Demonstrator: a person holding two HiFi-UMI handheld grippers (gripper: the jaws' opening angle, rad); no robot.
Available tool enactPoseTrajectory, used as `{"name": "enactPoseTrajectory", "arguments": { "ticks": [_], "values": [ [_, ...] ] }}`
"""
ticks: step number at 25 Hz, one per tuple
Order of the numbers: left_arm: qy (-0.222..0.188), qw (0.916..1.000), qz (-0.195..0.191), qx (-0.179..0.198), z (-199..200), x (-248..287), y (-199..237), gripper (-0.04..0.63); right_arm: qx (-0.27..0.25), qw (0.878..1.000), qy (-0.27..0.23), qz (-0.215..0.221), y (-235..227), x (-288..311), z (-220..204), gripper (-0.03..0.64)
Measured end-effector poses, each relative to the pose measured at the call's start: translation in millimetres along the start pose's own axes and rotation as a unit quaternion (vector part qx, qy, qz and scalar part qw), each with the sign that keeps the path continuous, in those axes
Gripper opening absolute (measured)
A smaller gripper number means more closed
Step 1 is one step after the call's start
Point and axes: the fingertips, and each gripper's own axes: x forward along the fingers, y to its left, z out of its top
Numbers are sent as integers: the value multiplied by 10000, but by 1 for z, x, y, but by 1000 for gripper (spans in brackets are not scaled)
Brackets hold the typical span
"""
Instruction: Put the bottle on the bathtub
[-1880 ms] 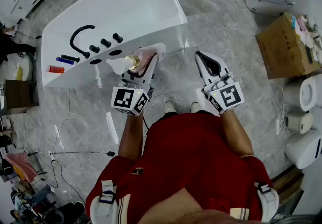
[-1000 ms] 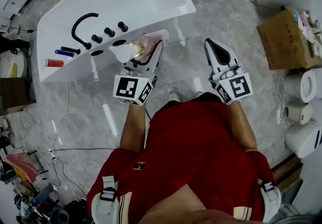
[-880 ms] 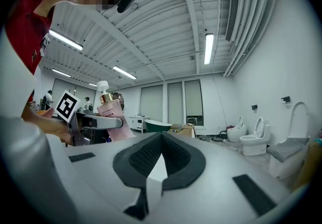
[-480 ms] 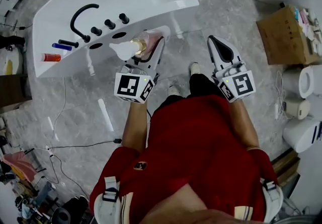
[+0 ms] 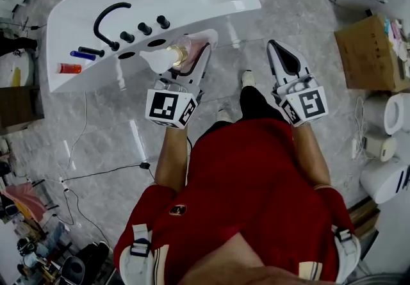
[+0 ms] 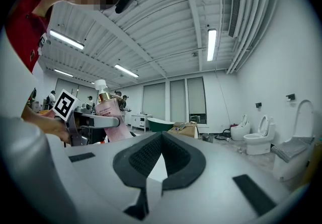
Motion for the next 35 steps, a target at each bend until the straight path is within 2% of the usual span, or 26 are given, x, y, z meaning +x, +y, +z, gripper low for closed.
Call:
{"name": "enactPoseTrajectory", "arguments": {
  "ticks": [19,35],
  "values": [
    [510,9979,329,228,-22,130,33,222,235,9994,-142,225,-126,81,-15,-3],
    [891,9931,754,146,-54,216,56,222,147,9977,24,654,-203,135,-26,-3]
  ]
}}
